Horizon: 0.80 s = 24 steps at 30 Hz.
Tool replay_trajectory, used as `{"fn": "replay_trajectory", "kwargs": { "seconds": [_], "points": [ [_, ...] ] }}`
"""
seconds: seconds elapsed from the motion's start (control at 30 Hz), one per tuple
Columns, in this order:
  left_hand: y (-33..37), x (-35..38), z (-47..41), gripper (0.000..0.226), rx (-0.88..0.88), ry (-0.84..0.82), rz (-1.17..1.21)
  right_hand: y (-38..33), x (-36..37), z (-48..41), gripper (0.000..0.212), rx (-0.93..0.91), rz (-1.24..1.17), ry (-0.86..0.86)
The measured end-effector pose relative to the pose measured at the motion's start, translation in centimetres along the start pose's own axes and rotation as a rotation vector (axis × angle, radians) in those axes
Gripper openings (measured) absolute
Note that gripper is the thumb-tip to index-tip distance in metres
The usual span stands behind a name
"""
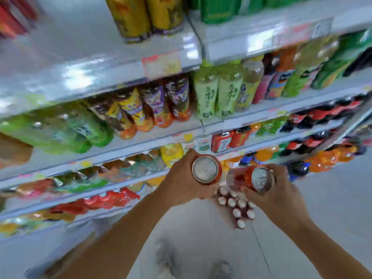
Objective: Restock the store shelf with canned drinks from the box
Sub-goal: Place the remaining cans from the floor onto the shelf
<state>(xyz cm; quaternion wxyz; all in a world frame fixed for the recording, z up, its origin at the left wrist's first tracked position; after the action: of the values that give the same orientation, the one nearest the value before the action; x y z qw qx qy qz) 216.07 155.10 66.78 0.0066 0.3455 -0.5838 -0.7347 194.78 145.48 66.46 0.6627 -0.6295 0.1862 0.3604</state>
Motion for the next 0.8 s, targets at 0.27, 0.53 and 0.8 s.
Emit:
{"fn": "replay_trajectory", "kwargs": {
  "seconds": [0.27,0.53,0.8],
  "points": [
    [3.2,-17.4,5.9,0.057,0.057,0.324,0.130,-18.7,0.7,4.7,0.063,-0.431,-0.267,-0.008],
    [0.2,-34.0,8.7,0.056,0.151,0.576,0.111,-34.0,7.0,8.6,0.058,-0.676,-0.488,0.030],
    [-2.7,-43.0,8.7,0.061,0.192,0.671,0.113,-44.4,13.1,8.2,0.059,-0.742,-0.520,0.116]
  ]
}}
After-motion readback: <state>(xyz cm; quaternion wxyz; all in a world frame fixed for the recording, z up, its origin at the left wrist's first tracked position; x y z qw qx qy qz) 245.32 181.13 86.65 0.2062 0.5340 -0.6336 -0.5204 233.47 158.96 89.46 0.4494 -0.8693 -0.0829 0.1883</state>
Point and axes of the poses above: each hand's wrist, its own z-axis away from the middle knuckle, its own x-axis out of the palm, y = z × x, the point moved 2 cm from there along -z, towards the middle knuckle, and after that the axes turned 10 degrees about y, right-handed, at the moved point
